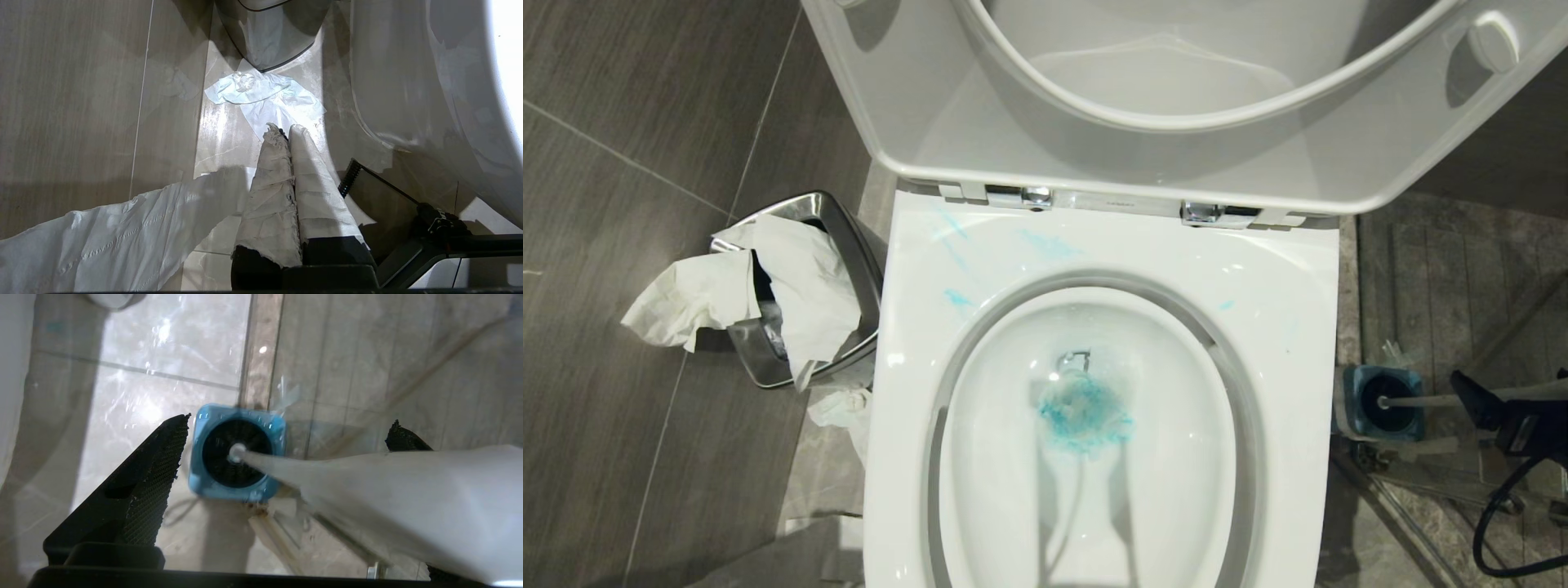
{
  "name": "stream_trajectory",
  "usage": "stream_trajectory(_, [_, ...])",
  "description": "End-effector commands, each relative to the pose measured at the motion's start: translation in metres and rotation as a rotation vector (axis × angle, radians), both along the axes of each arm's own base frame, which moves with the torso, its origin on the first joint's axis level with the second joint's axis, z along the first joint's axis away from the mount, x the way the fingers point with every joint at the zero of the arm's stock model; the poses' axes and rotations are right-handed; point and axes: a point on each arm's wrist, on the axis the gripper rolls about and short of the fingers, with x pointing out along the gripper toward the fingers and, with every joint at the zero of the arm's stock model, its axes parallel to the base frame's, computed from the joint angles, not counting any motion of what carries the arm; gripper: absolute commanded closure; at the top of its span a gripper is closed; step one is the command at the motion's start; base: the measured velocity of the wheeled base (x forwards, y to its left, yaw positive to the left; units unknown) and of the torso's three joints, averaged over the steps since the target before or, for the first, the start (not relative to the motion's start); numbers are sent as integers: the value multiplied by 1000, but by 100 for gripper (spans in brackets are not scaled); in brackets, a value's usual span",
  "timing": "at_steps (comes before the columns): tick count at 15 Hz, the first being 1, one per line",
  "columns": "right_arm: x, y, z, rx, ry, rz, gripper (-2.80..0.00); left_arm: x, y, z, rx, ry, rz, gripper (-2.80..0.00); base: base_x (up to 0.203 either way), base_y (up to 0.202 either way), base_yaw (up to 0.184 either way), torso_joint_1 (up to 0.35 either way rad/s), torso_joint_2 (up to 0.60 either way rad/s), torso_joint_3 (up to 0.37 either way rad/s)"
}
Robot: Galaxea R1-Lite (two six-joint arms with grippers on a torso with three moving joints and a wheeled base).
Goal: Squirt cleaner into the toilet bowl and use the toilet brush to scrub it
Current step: Scrub the toilet bowl
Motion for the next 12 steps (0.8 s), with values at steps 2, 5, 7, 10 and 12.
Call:
stream_trajectory(2, [3,-1,-1,-4,-12,-1,-280,0,0,0,0,0,0,0,0,0,0,0,0,0])
stream_trajectory(5, [3,-1,-1,-4,-17,0,0,0,0,0,0,0,0,0,0,0,0,0,0,0])
stream_trajectory(7, [2,-1,-1,-5,-29,-2,0,0,0,0,0,0,0,0,0,0,0,0,0,0])
stream_trajectory(10, [2,0,4,-10,-64,1,0,0,0,0,0,0,0,0,0,0,0,0,0,0])
stream_trajectory(12, [-2,1,6,-22,-74,1,0,0,0,0,0,0,0,0,0,0,0,0,0,0])
